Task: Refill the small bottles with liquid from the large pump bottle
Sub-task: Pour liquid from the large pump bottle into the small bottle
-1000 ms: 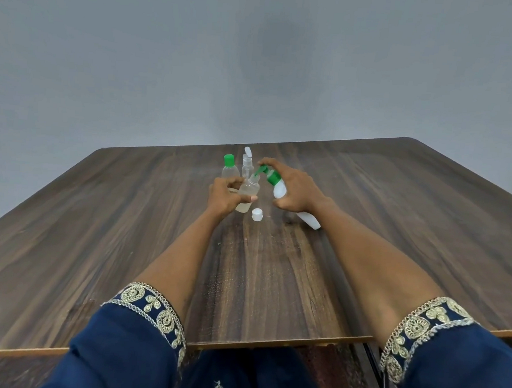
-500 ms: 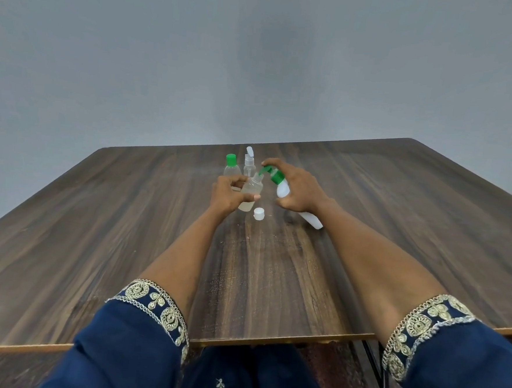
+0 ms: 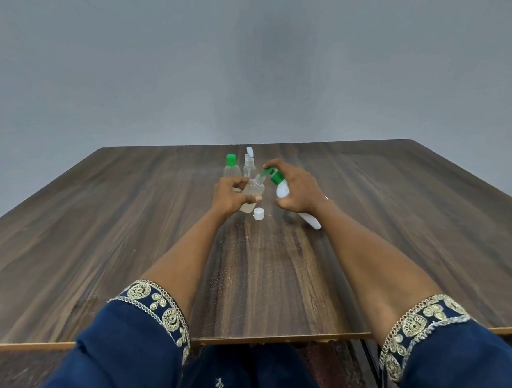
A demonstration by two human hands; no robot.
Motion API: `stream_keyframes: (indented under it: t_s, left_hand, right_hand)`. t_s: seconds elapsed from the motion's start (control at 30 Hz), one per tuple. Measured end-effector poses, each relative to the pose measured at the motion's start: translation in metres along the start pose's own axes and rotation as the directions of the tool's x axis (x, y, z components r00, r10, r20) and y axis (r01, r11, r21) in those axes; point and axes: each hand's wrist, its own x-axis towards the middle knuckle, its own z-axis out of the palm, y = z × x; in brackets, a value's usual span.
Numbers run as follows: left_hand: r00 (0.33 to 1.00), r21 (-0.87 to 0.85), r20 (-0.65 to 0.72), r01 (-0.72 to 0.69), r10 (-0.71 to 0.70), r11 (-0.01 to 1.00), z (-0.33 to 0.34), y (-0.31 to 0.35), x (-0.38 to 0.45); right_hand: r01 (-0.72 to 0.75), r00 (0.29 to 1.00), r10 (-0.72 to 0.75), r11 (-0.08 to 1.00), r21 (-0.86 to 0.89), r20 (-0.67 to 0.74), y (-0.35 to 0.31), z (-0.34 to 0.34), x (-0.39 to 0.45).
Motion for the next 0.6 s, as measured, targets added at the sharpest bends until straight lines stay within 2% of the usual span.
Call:
stream_keyframes:
  t_s: [0.2, 0.6]
  left_hand:
    - [1.000, -0.014, -0.018, 0.004, -0.004, 1.000, -0.0028, -0.0028, 0.0012]
    - [1.000, -0.025, -0.026, 0.008, -0.009, 1.000, -0.0004, -0.0086, 0.0017]
  right_hand:
    - [0.023, 0.999, -0.023, 1.000, 0.010, 0.044, 0.0039, 0.0002, 0.0022]
    - [0.057, 0.997, -0.059, 0.997, 0.061, 0.046, 0.0018, -0.0017, 0.0025]
